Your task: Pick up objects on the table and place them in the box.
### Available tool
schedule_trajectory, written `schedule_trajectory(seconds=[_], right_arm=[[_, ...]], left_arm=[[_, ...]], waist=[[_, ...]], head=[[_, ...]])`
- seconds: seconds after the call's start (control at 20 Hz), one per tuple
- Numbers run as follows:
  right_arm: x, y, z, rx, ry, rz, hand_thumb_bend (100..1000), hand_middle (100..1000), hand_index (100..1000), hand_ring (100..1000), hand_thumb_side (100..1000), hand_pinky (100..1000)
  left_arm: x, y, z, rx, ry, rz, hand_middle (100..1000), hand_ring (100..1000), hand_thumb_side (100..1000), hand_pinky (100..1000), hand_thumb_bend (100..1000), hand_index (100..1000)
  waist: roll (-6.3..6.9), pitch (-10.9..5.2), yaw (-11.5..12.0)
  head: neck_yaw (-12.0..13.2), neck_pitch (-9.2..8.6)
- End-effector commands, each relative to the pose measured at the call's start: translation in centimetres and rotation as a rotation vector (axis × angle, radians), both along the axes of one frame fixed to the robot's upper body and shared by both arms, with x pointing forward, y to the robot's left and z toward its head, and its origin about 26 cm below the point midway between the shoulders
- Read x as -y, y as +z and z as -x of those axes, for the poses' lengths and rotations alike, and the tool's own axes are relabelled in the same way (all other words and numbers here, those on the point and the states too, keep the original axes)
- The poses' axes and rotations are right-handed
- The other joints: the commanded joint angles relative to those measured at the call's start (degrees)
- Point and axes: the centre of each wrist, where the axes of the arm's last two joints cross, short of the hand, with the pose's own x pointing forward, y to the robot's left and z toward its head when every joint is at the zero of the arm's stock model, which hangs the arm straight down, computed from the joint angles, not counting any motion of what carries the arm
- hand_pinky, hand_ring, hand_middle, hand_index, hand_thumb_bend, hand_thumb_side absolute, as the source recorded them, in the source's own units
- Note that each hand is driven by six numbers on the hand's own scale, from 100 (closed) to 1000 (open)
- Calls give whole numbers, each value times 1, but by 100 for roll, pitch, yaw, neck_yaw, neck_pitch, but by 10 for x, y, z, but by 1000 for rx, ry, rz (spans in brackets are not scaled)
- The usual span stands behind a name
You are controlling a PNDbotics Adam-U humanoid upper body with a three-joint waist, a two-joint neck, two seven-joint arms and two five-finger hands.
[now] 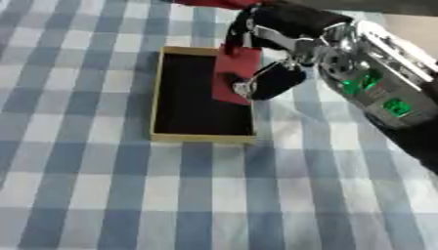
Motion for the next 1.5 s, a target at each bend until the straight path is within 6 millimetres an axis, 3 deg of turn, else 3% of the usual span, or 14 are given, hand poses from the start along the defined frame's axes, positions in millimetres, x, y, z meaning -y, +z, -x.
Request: schedule_trajectory(seconds=[0.05, 0.45, 0.8, 0.95, 1.4, 1.5], right_arm=[[-6, 4, 3, 33, 4, 26, 100, 450, 704, 469, 330, 613], [-20, -8, 2, 65, -10, 73, 100, 461, 709, 482, 328, 624], [-23, -20, 2, 79, 8, 88, 104, 525, 743, 599, 391, 706], [-23, -21, 2, 84, 16, 96, 105, 527, 744, 602, 395, 708], [-23, -26, 2, 83, 48, 132, 176, 757, 895, 872, 629, 844], [-22, -25, 2, 87, 56, 138, 194, 771, 903, 888, 618, 855]], left_arm=[[-1, 6, 0, 35, -27, 5, 572, 679, 193, 650, 100, 418], [1, 7, -2, 36, -32, 11, 572, 679, 198, 650, 100, 417], [4, 7, -2, 37, -27, 13, 572, 680, 205, 651, 100, 415], [4, 7, -2, 37, -27, 12, 572, 680, 205, 651, 100, 415], [6, 6, -2, 35, -20, 9, 572, 682, 214, 652, 100, 412], [6, 6, -2, 34, -19, 8, 572, 681, 214, 652, 100, 412]], waist=[[17, -77, 17], [25, -25, 108], [33, 45, 147], [36, 55, 144], [41, 86, 119], [37, 80, 107]], head=[[-35, -23], [-106, -72], [-111, -83], [-111, -75], [-95, -83], [-83, -81]])
